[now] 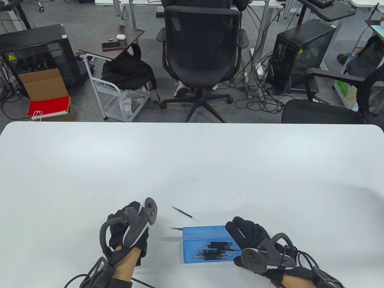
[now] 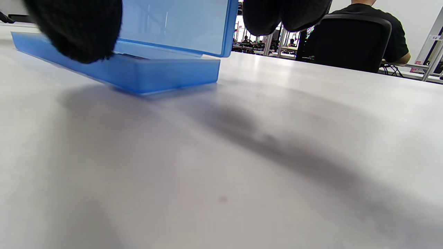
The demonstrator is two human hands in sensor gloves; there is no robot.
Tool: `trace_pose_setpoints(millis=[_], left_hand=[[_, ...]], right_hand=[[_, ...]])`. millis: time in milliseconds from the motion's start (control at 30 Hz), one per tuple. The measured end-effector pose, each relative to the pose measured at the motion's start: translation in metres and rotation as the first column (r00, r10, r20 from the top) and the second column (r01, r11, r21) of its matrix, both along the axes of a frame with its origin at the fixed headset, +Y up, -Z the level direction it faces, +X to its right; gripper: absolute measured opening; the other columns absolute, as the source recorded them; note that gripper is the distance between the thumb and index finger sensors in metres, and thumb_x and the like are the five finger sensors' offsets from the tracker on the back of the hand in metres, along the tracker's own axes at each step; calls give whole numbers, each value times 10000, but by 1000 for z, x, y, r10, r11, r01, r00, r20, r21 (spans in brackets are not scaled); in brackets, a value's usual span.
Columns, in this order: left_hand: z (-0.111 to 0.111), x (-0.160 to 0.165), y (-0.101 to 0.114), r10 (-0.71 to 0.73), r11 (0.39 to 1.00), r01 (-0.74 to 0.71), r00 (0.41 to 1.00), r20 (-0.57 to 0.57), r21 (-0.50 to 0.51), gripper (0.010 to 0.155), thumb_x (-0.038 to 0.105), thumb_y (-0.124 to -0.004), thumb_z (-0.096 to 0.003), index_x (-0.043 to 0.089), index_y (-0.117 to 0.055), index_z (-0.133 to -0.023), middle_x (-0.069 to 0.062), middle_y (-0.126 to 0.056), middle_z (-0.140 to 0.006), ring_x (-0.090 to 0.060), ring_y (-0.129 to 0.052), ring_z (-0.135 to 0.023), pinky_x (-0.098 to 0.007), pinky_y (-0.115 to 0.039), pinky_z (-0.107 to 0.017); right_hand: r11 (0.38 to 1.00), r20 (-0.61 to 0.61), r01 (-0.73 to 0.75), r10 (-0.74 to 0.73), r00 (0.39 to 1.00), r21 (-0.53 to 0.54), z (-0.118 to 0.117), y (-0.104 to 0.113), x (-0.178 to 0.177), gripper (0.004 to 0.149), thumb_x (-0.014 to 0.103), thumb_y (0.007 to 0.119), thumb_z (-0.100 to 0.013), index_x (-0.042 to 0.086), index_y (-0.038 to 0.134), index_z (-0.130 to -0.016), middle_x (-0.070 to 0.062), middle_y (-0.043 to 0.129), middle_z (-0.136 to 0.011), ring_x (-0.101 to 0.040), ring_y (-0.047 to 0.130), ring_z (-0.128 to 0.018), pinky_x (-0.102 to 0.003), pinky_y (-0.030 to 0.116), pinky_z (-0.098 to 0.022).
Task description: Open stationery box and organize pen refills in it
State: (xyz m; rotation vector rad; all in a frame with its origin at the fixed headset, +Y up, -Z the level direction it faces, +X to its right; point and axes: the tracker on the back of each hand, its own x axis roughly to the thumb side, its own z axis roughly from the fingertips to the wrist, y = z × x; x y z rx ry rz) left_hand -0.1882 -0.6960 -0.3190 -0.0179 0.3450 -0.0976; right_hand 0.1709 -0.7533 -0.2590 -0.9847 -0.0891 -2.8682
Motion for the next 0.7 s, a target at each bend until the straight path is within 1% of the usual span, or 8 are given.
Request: trace_pose_setpoints(millis=[100,200,233,367,633,700], left_hand=[[-9,-10,-14,-8,998,5,998,-55,-64,554,383,-937,-457,155,-827,-950,-41,-1013,-804,-302,-1082,-660,-548,-797,-660],[-17,-16,-29,57,986,-70,994,-90,-148,592,403,-942,-451,150,-807,-969,-43,-994,-828,-315,-1068,-680,-562,-785,-662],[-18,-17,-31,63,985,-77,994,-94,-157,603,408,-942,-451,145,-801,-974,-66,-989,-833,-319,-1064,-685,-566,-781,-663],[-21,-18,-39,45,982,-62,994,-101,-177,620,414,-948,-446,138,-795,-979,-56,-987,-831,-319,-1062,-686,-571,-780,-663],[-23,-17,-45,54,980,-74,993,-109,-184,598,401,-955,-442,131,-815,-956,-59,-1006,-796,-300,-1078,-653,-563,-798,-649],[-23,-15,-46,41,981,-60,993,-108,-184,589,394,-956,-442,129,-820,-952,-38,-1010,-791,-296,-1082,-646,-561,-801,-647]], right_hand=[[1000,0,0,0,1000,-1,0,0,0,1106,571,776,-478,174,-19,-1136,-278,117,-1225,-523,502,-1086,-638,525,-796],[1000,-1,0,0,1000,1,0,0,0,1108,571,776,-477,173,-21,-1136,-280,118,-1225,-524,501,-1086,-638,525,-796],[1000,-1,-1,1,1000,1,0,0,0,1107,570,776,-478,172,-19,-1136,-279,118,-1225,-525,501,-1086,-638,525,-796],[1000,-1,-1,1,1000,0,0,0,0,1108,571,776,-478,173,-22,-1136,-280,115,-1225,-526,501,-1085,-638,526,-795],[1000,-1,-2,2,1000,2,0,0,0,1108,571,776,-478,173,-23,-1136,-284,114,-1224,-525,506,-1083,-638,526,-795],[1000,0,-1,1,1000,1,0,0,0,1106,570,776,-478,172,-20,-1135,-282,114,-1224,-525,502,-1084,-638,525,-796]])
